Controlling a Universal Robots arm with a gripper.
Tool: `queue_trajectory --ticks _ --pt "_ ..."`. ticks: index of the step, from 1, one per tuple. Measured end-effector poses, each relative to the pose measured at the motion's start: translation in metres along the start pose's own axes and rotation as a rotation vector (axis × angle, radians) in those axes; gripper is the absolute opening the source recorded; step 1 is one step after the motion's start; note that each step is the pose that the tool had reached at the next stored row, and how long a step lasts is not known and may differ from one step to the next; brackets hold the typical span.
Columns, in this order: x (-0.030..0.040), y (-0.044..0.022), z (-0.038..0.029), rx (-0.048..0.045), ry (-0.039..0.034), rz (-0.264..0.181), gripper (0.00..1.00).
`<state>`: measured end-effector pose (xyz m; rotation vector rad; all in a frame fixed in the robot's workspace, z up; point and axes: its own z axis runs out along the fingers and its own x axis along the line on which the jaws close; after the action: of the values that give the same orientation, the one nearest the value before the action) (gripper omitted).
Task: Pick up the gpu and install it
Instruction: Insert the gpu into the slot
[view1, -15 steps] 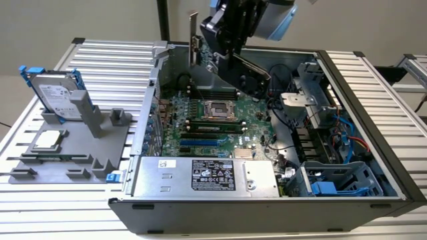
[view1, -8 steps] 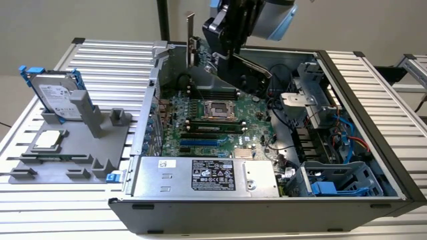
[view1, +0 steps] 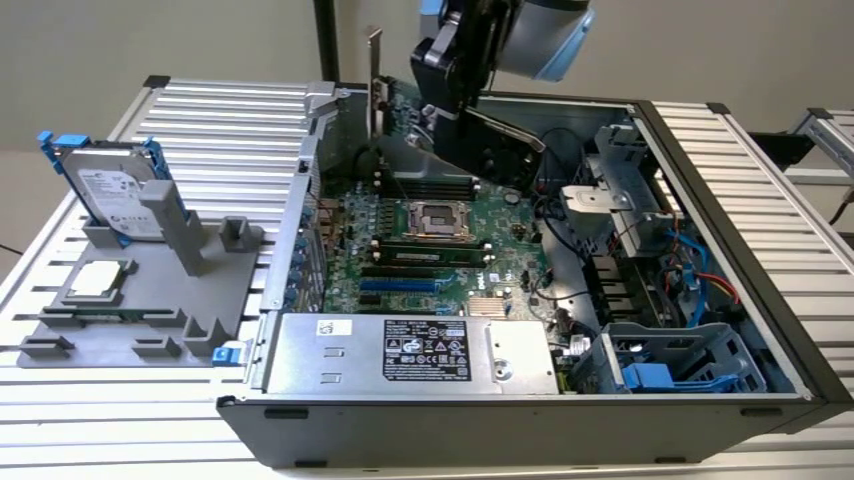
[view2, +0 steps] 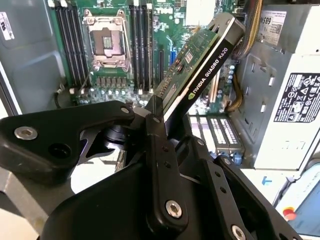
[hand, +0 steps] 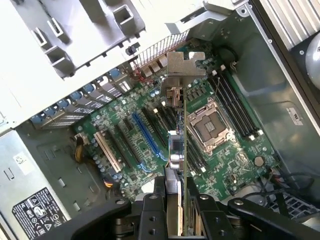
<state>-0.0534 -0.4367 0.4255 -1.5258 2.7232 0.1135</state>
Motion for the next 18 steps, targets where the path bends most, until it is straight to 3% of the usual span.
queue_trajectory --ticks 18 --pt "0.0000 0.0000 0.0000 -0.0104 0.0111 -0.202 0.00"
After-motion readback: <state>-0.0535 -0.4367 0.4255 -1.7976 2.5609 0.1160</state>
